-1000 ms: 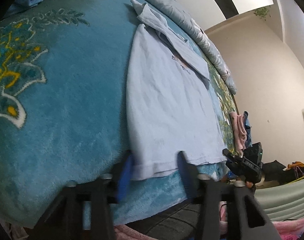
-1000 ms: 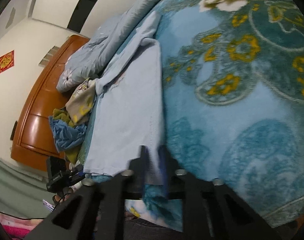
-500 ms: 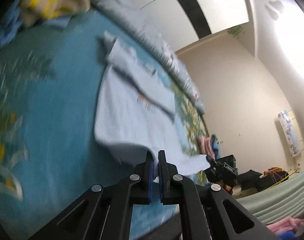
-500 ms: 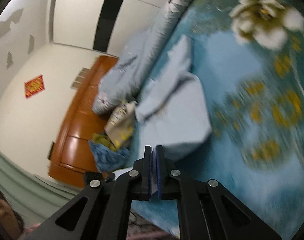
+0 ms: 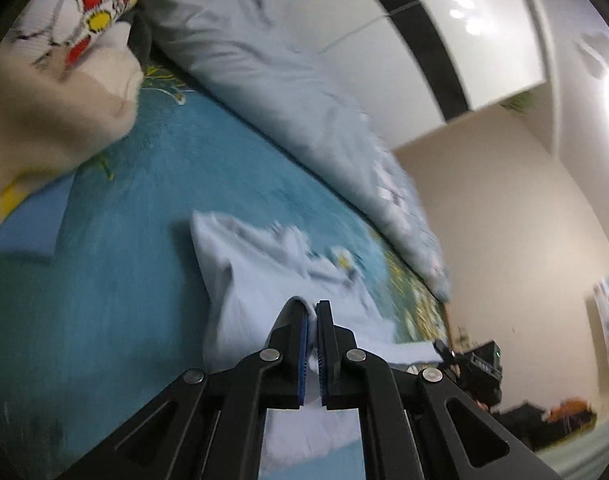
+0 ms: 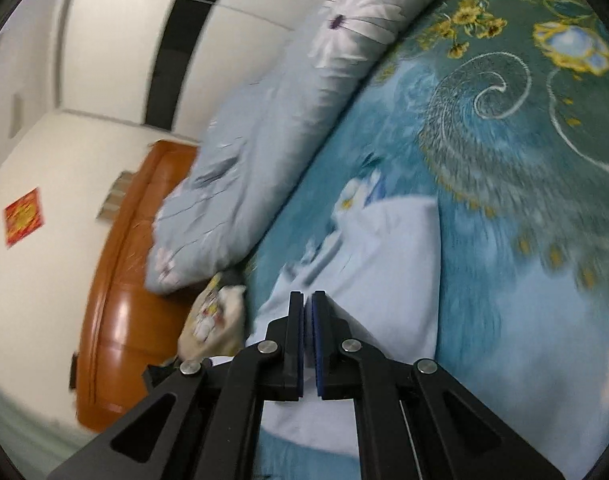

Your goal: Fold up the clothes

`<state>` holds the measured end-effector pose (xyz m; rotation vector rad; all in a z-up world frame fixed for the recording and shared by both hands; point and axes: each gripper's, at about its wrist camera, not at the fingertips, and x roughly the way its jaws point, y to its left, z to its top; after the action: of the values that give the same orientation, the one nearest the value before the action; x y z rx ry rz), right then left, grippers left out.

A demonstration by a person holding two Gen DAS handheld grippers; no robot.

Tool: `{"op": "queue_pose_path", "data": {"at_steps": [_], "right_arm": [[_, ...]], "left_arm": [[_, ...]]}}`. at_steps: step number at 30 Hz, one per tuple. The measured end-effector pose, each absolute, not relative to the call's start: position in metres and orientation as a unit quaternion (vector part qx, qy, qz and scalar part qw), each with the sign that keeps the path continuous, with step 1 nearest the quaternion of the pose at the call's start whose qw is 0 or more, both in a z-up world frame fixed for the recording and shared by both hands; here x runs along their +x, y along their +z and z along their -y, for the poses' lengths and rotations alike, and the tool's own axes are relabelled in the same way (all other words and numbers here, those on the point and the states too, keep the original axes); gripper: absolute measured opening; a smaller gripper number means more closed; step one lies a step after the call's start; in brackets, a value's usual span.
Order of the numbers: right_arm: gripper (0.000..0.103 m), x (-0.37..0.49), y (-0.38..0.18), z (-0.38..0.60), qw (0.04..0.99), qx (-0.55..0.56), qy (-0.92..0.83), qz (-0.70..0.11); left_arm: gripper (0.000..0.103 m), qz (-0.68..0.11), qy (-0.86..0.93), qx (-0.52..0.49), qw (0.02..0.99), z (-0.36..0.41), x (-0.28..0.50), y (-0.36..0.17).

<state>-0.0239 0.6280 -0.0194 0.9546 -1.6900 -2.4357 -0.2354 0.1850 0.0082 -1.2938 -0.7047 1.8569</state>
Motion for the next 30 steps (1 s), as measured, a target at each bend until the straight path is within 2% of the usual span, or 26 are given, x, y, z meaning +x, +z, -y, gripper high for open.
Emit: {"op": "queue_pose_path", "data": {"at_steps": [10, 12, 14, 16, 18, 20, 21, 24, 30], "right_arm": [[0.007, -0.076, -0.061, -0.669, -0.07, 0.344, -0.761, 0.545], [0.01, -0.07, -0.059, -0.675, -0.079, 0.339, -0.768, 0.537], [0.018, -0.063, -0.055, -0.678, -0.081, 0.344, -0.777, 0.521], [0.019, -0.053, -0.051, -0.674, -0.071, 0.363, -0.788, 0.493], [0.021, -0.041, -0.051, -0.662, -0.044, 0.381, -0.797, 0.466], [0.032, -0.025, -0.054, -0.649, -0.016, 0.401, -0.801, 0.443], [0.037, -0.014, -0.058, -0.642, -0.006, 0.414, -0.8, 0.434], [0.042, 0.019, -0.072, -0.623, 0.013, 0.439, -0.793, 0.423], [0.042, 0.048, -0.086, -0.593, 0.012, 0.438, -0.782, 0.443]], "left_arm": [[0.007, 0.302, 0.716, -0.551, 0.304, -0.217, -0.309, -0.049], [0.016, 0.313, 0.725, -0.54, 0.291, -0.21, -0.312, -0.051], [0.046, 0.325, 0.731, -0.526, 0.291, -0.201, -0.31, -0.049], [0.049, 0.295, 0.738, -0.526, 0.302, -0.198, -0.298, -0.041], [0.051, 0.233, 0.75, -0.536, 0.31, -0.198, -0.276, -0.034], [0.062, 0.191, 0.752, -0.544, 0.321, -0.193, -0.252, -0.032], [0.064, 0.18, 0.745, -0.55, 0.332, -0.186, -0.24, -0.035], [0.066, 0.168, 0.715, -0.578, 0.355, -0.172, -0.2, -0.049], [0.066, 0.169, 0.7, -0.594, 0.358, -0.16, -0.157, -0.067]]}}
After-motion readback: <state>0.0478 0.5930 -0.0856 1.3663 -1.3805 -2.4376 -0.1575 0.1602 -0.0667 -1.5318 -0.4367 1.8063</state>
